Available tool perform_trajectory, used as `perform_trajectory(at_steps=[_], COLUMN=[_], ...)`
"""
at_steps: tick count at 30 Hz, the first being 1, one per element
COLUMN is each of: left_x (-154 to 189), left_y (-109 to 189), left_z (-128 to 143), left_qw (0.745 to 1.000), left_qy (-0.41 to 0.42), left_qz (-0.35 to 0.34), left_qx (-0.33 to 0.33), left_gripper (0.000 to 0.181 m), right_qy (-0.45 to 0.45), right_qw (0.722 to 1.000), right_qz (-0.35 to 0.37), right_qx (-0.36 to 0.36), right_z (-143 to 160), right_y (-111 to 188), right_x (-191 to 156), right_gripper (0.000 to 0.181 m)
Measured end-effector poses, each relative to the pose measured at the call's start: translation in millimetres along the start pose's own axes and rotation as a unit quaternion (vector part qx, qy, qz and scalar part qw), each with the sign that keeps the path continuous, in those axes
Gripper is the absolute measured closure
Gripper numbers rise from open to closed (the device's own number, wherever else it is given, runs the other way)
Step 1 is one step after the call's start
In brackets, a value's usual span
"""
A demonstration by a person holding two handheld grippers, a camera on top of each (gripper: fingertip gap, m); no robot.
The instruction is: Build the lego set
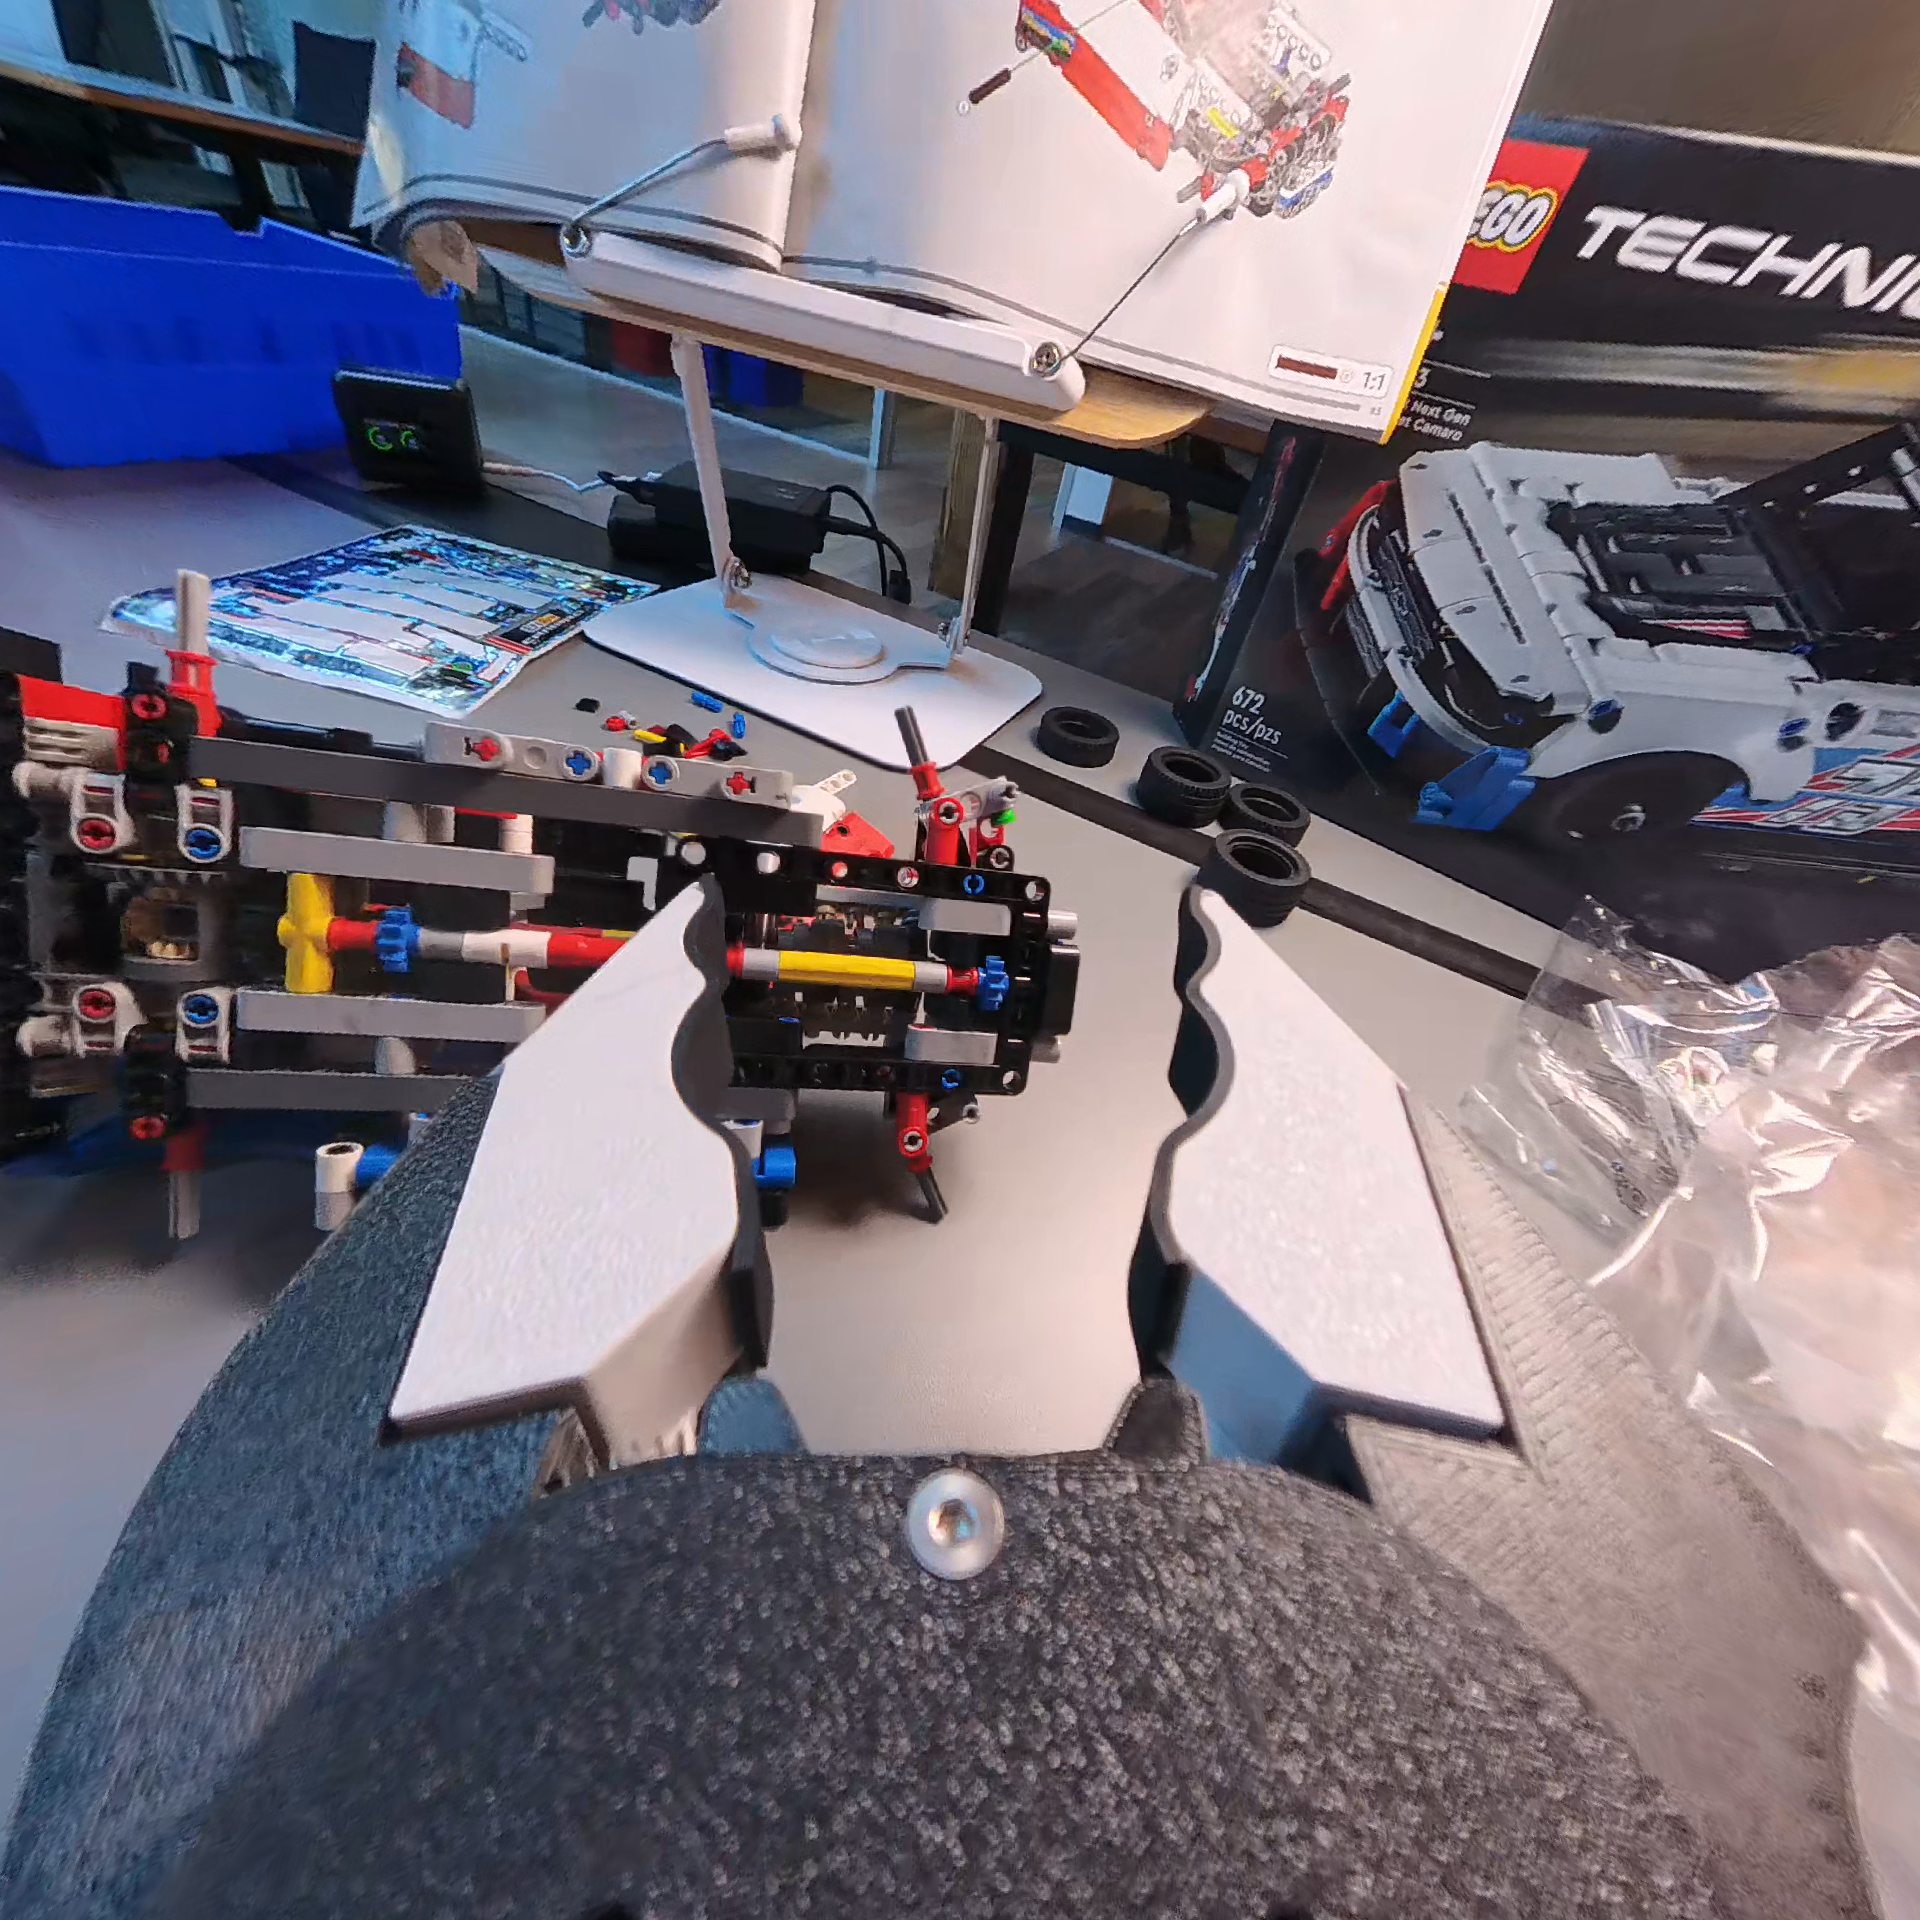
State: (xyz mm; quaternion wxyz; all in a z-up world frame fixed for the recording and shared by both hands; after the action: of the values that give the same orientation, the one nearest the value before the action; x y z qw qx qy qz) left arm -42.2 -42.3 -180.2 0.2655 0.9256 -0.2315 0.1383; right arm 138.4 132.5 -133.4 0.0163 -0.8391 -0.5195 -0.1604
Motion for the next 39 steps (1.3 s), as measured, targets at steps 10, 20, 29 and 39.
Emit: perform_trajectory(at_steps=[10, 20, 29, 39], left_x=[6.1, -13.1, -19.4, 40.0], left_y=[38.8, 47.6, 81.1, 182.4], left_z=[10.3, 29.7, 25.2, 19.8], left_qw=[0.906, 0.829, 0.874, 0.955], left_qy=[-0.406, -0.528, -0.44, 0.087], left_qz=[-0.118, -0.17, -0.197, -0.141], left_qx=[-0.017, -0.073, -0.064, 0.246], left_gripper=[0.138, 0.132, 0.115, 0.107], right_qy=[-0.023, 0.022, 0.036, -0.056], right_qw=[0.999, 0.989, 0.991, 0.994], right_qz=[-0.011, -0.146, -0.123, -0.055], right_qx=[0.037, 0.014, -0.046, -0.081], right_z=[-5.3, 4.5, 1.9, -30.3], right_y=[28.5, 30.3, 35.3, 128.3], right_x=[12.5, -15.3, -31.1, -75.5], right_gripper=[0.104, 0.106, 0.104, 0.094])
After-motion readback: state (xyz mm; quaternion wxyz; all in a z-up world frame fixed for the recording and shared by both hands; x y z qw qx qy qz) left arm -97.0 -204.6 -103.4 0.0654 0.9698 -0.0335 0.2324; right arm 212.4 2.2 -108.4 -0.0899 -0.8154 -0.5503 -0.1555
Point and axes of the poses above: each gripper's, where its closed fingertips meet, y back along the fingers, z out of its underside, x = y × z across the jaws, the point moved 8 cm from there along y, back along the fingers, and after that the axes turned 6 degrees about y, right-handed, at the moved point
